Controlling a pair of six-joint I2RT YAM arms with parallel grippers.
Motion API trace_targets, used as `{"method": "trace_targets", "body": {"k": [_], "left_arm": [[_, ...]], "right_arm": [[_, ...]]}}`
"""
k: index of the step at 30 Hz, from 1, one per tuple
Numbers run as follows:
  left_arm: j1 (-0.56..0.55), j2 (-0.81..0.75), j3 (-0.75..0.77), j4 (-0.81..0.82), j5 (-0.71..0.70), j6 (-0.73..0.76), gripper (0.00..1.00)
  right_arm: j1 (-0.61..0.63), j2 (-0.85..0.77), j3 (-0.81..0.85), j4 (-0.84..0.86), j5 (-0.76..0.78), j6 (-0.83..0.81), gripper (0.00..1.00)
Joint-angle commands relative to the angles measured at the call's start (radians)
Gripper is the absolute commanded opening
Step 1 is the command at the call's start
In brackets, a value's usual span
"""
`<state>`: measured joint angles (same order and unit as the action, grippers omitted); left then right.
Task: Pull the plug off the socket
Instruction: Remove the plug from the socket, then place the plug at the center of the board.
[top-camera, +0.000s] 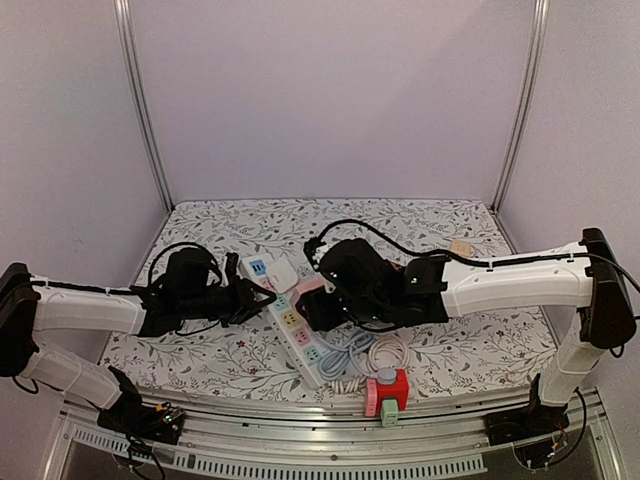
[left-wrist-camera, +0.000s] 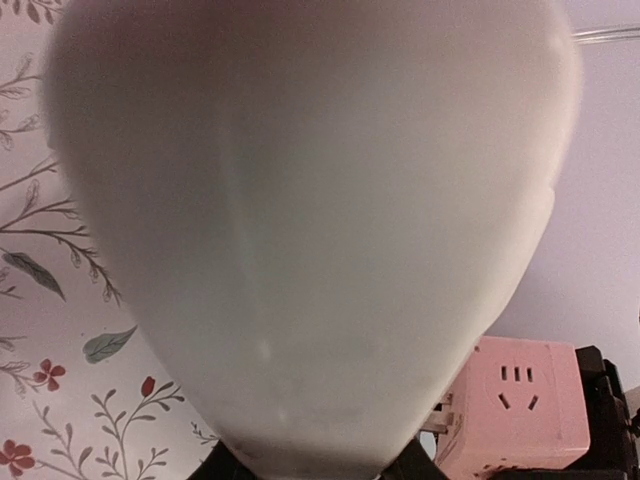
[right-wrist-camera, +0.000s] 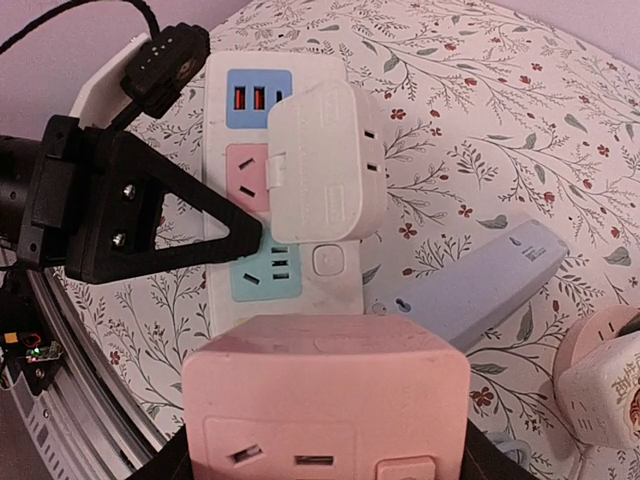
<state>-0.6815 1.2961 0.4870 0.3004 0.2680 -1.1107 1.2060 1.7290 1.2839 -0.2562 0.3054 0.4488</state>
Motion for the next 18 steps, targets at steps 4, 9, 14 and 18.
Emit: {"method": "trace_targets", "body": {"k": [4,9,14,18], "left_arm": [[0.012,-0.062,-0.007,0.008,0.007,0.068,0.0],[0.032,-0.134,-0.025,-0.016,-0.008,0.103,0.0],[0.066,-0.176,-0.025,-0.05,0.002,0.133,0.0],[0.082,-0.201,-0.034,-0.07,-0.004,0.134,0.0]], "right_arm": [[-0.016,-0.133,0.021,-0.083,0.099,-0.004,0.24],[-0.137,-0.312,-0.104,-0.209,0.175,0.066,0.27],[-0.375,-0.403,-0.209,-0.38,0.101,0.125,0.27],[-0.531,-0.394,-0.248,-0.439,0.03,0.144,0.26]]}}
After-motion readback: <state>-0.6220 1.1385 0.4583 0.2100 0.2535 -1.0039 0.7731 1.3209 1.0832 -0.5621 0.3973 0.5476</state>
